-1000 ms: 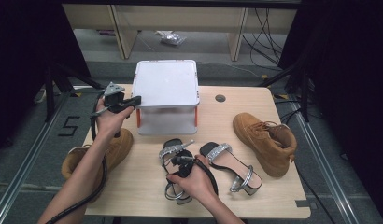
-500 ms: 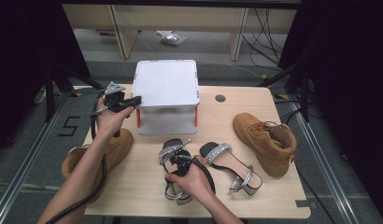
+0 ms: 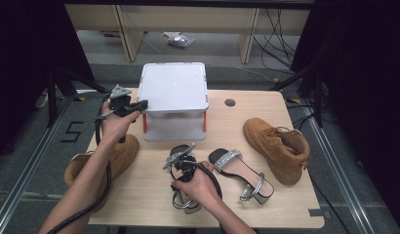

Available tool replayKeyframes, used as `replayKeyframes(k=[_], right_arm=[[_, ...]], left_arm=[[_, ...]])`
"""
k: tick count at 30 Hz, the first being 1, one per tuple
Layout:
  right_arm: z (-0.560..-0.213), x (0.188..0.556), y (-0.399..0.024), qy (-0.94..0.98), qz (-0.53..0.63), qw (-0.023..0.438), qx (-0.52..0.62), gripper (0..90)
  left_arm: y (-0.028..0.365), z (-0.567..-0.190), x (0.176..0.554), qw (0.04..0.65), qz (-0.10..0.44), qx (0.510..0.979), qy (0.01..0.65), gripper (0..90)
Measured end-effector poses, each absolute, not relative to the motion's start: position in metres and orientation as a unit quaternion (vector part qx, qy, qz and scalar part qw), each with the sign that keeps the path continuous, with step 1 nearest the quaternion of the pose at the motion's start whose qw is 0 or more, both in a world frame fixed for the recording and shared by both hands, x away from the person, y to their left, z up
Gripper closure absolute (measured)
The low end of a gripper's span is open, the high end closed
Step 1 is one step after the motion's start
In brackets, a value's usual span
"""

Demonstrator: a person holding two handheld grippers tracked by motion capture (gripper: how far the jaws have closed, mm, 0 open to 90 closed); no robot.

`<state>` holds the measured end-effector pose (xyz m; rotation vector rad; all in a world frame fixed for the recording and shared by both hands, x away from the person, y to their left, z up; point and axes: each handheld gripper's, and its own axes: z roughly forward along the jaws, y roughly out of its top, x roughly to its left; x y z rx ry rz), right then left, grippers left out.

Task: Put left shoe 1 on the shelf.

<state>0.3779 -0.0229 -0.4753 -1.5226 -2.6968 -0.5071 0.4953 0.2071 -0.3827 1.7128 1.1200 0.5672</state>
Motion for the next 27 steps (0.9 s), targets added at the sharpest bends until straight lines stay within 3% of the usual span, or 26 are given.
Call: replayKeyframes(k=[6, 17, 27], right_arm=[[-0.469, 0.381, -0.034, -0.891, -0.132, -0.019, -0.434, 40.0], [-0.473, 0.384, -0.027, -0.894, -0.095, -0.013, -0.438, 38.4], [-0.475, 0.388, -0.032, -0.9, -0.097, 0.008, -0.424, 43.0]], left_arm=[[0.207, -0.382, 0.496, 0.486, 0.233, 0.705, 0.461, 89.4], [0.207, -0.382, 0.496, 0.485, 0.233, 0.705, 0.462, 89.4], [0.207, -0.382, 0.497, 0.485, 0.232, 0.706, 0.461, 89.4]])
